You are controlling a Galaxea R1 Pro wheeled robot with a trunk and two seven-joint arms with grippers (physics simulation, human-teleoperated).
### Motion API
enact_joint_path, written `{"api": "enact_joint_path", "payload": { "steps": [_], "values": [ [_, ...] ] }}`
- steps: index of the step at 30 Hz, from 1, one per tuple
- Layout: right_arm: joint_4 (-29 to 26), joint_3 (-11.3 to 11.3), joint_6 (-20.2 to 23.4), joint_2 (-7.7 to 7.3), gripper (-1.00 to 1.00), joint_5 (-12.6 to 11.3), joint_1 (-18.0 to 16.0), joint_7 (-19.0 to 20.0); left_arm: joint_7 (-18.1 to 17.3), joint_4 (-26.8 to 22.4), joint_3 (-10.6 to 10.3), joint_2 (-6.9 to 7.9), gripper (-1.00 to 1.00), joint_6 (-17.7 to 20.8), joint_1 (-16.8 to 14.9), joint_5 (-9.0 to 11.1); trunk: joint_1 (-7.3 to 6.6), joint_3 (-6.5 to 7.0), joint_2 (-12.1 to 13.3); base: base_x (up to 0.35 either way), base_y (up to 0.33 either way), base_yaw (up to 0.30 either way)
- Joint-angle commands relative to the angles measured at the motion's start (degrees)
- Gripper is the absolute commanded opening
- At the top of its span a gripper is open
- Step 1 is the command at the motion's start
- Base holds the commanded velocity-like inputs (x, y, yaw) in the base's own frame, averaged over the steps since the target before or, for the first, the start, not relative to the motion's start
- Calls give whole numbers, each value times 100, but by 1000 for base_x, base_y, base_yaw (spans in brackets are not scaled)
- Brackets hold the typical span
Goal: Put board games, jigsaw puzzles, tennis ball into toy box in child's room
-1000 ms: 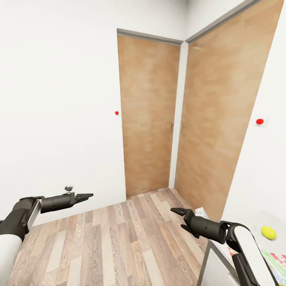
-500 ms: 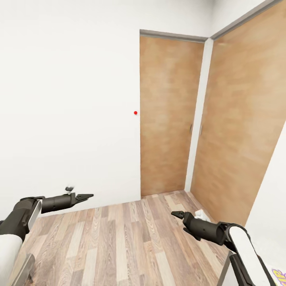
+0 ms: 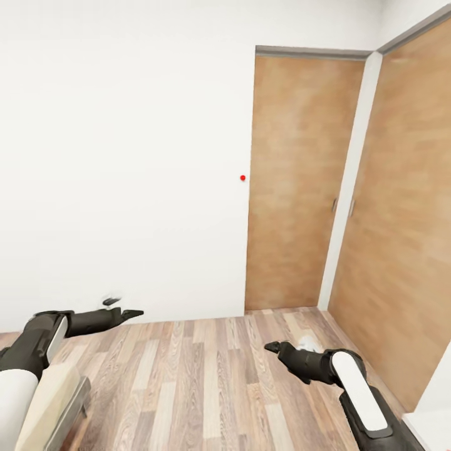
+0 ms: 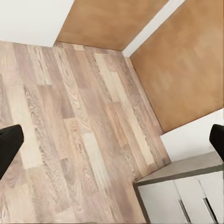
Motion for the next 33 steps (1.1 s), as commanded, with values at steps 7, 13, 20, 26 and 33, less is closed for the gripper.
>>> {"api": "enact_joint_path", "payload": {
  "steps": [7,13,20,26,33],
  "values": [
    [1497,127,-760,35,100,670,-518,-25,1451,55,-3,-258,100,-388,-3,-11,2,-4,-5,0,0,292],
    [2920,607,-1168,39,100,1522,-975,277,3099,589,-46,-739,100,-942,-3,-28,2,-13,-5,0,0,292],
    [4078,995,-2271,41,100,2185,-1023,503,4337,2006,-230,-996,100,-2065,-3,-193,2,-26,-5,0,0,292],
    [5234,1431,-3342,125,100,2343,-993,523,4609,3344,-459,-1019,100,-3293,54,-332,2,-29,-5,0,0,281],
    [6352,1489,-4603,147,100,2304,-1009,529,5265,4032,-491,-1036,100,-4346,457,-699,2,-29,-5,0,0,69]
  ]
}}
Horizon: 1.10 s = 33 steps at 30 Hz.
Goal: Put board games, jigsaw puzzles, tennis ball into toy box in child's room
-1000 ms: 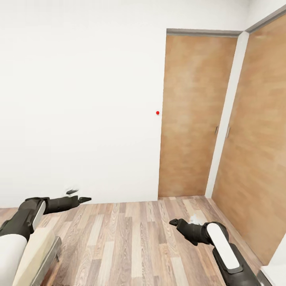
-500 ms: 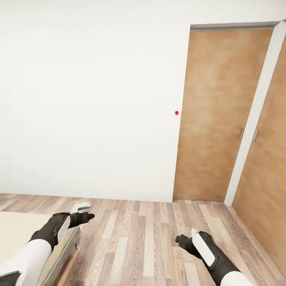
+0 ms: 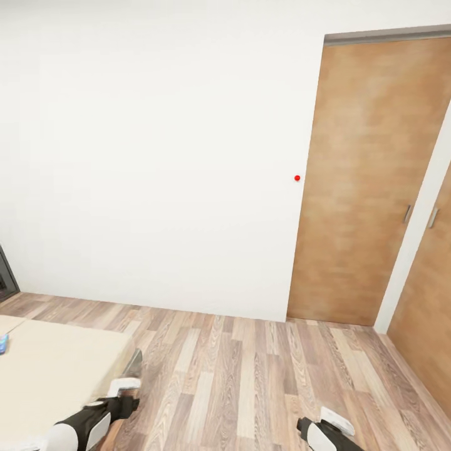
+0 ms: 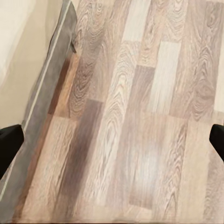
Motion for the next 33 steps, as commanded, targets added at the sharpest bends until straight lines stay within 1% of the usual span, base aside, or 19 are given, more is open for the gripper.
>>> {"api": "enact_joint_path", "payload": {
  "steps": [1,2,3,5,7,8,12,15,18,23,29,33],
  "values": [
    [38,42,-66,-4,100,-16,-3,-38,52,13,52,-11,100,-68,57,-98,2,-1,-4,0,0,16],
    [76,43,-163,-4,100,-18,-4,-37,112,25,51,-25,100,-134,110,-131,2,-1,-4,0,0,12],
    [135,44,-334,4,100,-16,-4,-37,218,42,49,-60,100,-257,227,-188,2,-1,-4,0,0,8],
    [206,50,-491,17,100,2,18,-35,315,57,44,-93,100,-379,382,-270,2,3,-4,0,0,-13],
    [266,52,-555,19,100,22,59,-26,354,60,32,-100,100,-429,471,-337,2,11,-4,0,0,-58],
    [333,53,-599,11,100,40,124,-12,379,63,22,-98,100,-471,547,-406,2,17,-4,0,0,-107],
    [460,59,-738,-21,100,67,293,52,408,69,11,-84,100,-621,710,-524,2,42,-4,0,0,-143],
    [508,62,-865,-45,100,72,430,157,419,71,8,-71,100,-814,890,-565,2,64,-4,0,0,-173],
    [526,65,-907,-56,100,72,534,222,421,72,7,-68,100,-963,1006,-577,2,86,-4,0,0,-182],
    [537,72,-976,-38,100,70,699,263,423,67,6,-65,100,-1172,1247,-584,2,123,-4,0,0,-184],
    [682,70,-1258,5,100,34,758,270,423,67,6,-65,100,-1244,1422,-585,2,151,-4,0,0,-101],
    [739,77,-1363,51,100,40,766,271,423,70,6,-65,100,-1255,1482,-585,2,154,-4,0,0,-22]
  ]
}}
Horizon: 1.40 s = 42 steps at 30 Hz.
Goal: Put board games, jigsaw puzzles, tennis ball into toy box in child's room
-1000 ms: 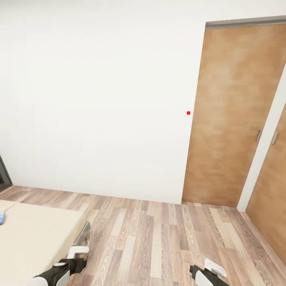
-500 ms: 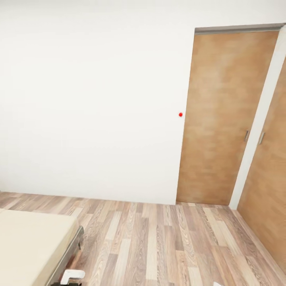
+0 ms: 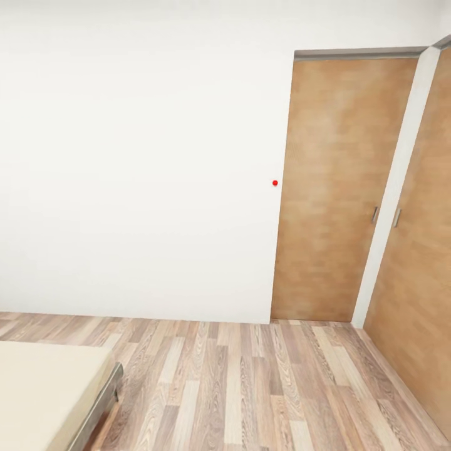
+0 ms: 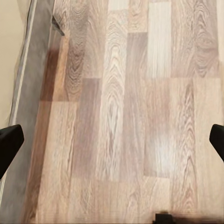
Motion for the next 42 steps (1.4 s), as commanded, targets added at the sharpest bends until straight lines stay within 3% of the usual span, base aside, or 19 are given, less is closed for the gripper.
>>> {"api": "enact_joint_path", "payload": {
  "steps": [1,7,29,42],
  "values": [
    [6,48,-34,20,100,-59,-1,-20,20,10,41,0,100,-24,6,-61,2,-3,-4,0,0,-11],
    [34,41,-64,193,100,-57,2,-20,23,12,42,-4,100,-28,93,-61,2,-38,-4,0,0,-4],
    [280,38,-52,171,100,-44,185,-4,28,21,35,-39,100,38,195,-52,2,-241,-4,0,0,0],
    [292,42,-33,169,100,-38,362,391,21,69,34,-49,100,49,329,-52,2,-363,-4,0,0,0]
  ]
}}
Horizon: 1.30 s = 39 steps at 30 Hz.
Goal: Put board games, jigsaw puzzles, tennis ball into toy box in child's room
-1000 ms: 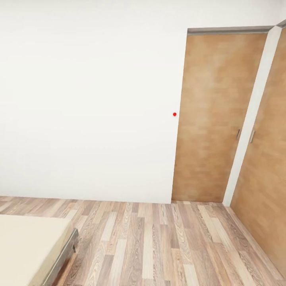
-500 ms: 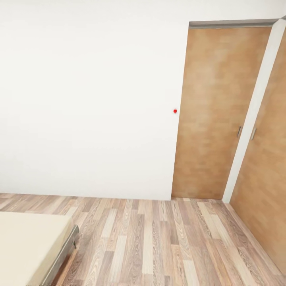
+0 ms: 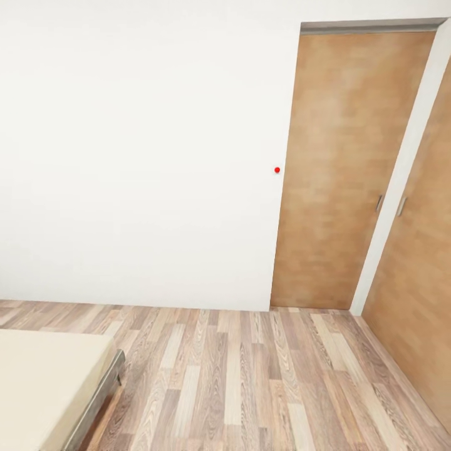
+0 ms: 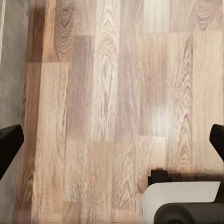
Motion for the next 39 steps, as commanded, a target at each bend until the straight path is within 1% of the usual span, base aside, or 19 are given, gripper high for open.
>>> {"api": "enact_joint_path", "payload": {
  "steps": [1,8,15,17,18,19,21,22,26,32,39],
  "values": [
    [2,51,-16,1,100,-58,3,6,20,10,45,-1,100,-21,0,-61,2,-12,-5,0,0,0],
    [57,53,-21,3,100,-52,113,190,17,51,49,-11,100,-8,27,-61,2,-57,-5,0,0,0],
    [69,61,-66,3,100,-41,279,250,12,65,46,-8,100,-8,32,-64,2,-63,-5,0,0,0],
    [74,60,-74,0,100,-1,311,250,13,66,45,-10,100,-11,34,-67,2,-64,-5,0,0,0],
    [75,59,-76,0,100,25,321,250,14,67,44,-11,100,-11,35,-66,2,-64,-5,0,0,0],
    [77,59,-82,-1,100,135,357,250,15,67,44,-11,100,-15,36,-68,2,-64,-5,0,0,0],
    [78,59,-88,-2,100,230,377,247,14,67,43,-12,100,-16,36,-68,2,-64,-5,0,0,0],
    [79,59,-102,1,100,321,390,245,13,67,43,-12,100,-17,36,-69,2,-64,-5,0,0,0],
    [79,58,-234,8,100,466,407,242,15,67,43,-9,100,-21,37,-70,2,-64,-5,34,0,0],
    [79,57,-394,14,100,503,412,242,19,67,46,-5,100,-35,37,-116,2,-64,-5,207,0,0],
    [79,51,-425,8,100,499,413,241,20,67,44,-4,100,-42,53,-159,2,-64,-5,312,0,0]
  ]
}}
